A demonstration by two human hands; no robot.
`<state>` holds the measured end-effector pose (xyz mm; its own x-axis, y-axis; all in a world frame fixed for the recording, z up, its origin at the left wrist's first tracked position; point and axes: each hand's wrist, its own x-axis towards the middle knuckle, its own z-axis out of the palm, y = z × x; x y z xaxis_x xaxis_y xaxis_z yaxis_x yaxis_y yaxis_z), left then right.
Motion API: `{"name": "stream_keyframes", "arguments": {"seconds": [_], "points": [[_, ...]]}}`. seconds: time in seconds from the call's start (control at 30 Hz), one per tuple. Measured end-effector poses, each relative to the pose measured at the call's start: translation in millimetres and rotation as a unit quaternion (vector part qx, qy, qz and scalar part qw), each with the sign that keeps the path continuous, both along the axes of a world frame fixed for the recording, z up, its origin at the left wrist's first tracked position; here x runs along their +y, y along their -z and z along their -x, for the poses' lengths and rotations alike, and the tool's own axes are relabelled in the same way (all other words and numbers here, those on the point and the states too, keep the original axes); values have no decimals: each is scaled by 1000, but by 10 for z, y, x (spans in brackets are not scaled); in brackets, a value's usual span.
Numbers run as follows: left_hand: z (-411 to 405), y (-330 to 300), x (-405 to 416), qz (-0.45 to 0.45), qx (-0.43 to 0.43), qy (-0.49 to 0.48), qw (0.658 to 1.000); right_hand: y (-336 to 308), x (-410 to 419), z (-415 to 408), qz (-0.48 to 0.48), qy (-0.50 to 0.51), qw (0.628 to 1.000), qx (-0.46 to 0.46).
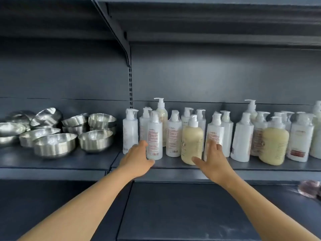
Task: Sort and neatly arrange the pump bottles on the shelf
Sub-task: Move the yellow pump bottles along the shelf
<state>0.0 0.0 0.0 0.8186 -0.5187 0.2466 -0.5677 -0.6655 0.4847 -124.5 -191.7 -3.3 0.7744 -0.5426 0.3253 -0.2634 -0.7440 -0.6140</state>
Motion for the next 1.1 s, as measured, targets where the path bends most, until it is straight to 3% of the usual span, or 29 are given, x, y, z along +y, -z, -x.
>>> {"name": "stream_keyframes", "arguments": {"seconds": [0.5,1.1], "points": [[-641,111,-553,106,47,-44,992,167,-180,-692,-65,4,991,-120],[-762,68,-880,125,54,-29,990,230,-289,-578,-59,-27,994,-90]]}}
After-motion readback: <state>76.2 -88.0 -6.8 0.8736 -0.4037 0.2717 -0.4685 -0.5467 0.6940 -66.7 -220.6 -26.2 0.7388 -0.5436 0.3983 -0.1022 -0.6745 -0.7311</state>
